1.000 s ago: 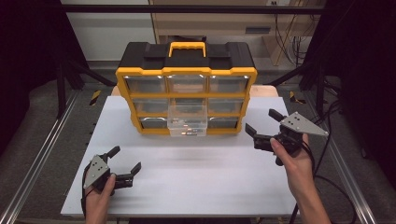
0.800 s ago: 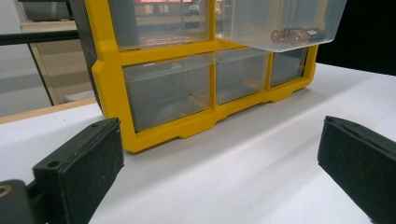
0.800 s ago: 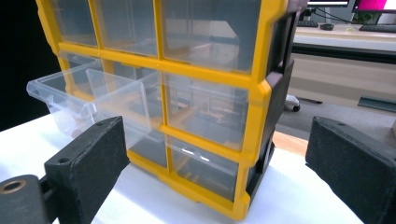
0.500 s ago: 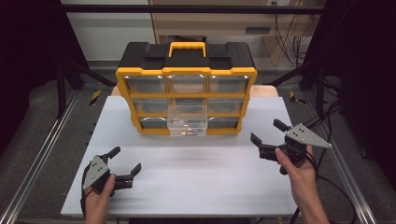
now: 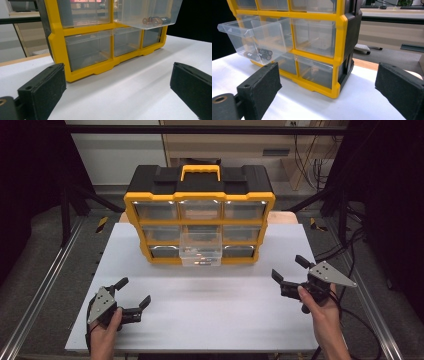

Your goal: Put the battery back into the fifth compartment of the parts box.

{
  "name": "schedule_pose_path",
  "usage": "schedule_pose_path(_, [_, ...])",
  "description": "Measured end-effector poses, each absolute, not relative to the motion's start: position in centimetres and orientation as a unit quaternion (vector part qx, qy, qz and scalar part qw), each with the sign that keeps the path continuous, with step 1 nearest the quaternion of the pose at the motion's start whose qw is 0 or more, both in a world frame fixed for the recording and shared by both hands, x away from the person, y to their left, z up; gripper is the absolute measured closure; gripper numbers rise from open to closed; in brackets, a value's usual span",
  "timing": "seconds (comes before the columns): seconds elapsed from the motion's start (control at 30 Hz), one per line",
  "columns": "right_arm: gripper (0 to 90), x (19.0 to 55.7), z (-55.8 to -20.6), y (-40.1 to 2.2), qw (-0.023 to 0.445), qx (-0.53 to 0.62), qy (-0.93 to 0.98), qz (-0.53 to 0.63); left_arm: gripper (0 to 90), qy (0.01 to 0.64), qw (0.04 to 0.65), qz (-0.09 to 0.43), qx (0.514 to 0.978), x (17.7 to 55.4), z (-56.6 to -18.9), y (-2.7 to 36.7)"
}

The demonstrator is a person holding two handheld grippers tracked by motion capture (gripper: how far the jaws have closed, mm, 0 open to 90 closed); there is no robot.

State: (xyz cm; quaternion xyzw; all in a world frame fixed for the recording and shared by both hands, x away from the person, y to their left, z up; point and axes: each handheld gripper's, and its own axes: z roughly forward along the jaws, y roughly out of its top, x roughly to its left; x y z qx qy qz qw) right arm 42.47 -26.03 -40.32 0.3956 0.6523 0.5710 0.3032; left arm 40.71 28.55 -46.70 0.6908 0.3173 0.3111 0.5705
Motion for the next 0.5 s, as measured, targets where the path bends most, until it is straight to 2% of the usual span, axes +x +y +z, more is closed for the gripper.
schedule_pose_path(0.5, [6.4,41.9,-42.3,-26.5,0.299,0.401,0.652,0.57,0.2,0.315,0.577,0.309,0.687,40.6,-46.6,28.7])
